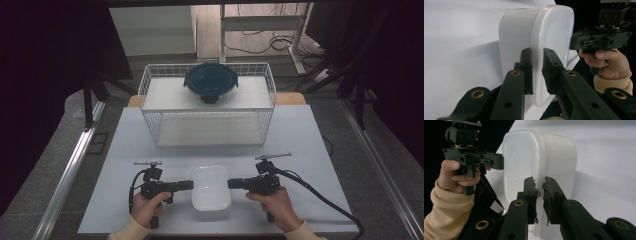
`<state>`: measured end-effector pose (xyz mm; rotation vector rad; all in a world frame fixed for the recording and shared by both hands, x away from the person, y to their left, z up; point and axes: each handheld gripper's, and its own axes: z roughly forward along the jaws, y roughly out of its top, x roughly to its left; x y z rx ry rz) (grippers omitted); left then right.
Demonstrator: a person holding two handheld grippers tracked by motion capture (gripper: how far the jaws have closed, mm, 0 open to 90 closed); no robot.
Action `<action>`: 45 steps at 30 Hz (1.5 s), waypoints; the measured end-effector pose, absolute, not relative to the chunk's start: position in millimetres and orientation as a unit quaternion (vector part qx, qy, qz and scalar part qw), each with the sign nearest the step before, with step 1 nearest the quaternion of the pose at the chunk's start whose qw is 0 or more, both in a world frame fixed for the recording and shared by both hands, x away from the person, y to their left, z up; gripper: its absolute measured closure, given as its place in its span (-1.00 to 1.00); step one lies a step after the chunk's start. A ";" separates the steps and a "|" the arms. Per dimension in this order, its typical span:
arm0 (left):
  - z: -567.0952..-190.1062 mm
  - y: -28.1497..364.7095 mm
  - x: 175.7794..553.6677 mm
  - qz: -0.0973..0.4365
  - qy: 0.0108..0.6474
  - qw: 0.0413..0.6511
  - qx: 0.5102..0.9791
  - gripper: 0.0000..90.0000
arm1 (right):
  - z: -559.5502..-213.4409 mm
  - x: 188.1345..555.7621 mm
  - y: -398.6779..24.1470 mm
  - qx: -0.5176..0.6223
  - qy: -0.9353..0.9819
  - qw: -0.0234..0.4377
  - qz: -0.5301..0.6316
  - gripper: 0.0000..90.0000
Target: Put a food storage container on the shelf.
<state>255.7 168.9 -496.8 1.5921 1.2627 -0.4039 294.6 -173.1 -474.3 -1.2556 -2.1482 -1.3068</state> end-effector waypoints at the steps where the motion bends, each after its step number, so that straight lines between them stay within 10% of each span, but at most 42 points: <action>1: -495.0 169.0 255.6 -0.166 0.523 0.511 0.662 0.76 | -471.3 294.3 -173.6 -0.437 -0.753 0.165 -0.463 0.79; 45: -390.2 170.7 302.9 -0.084 0.465 0.550 0.689 0.75 | -378.9 331.8 -170.7 -0.375 -0.767 0.067 -0.517 0.78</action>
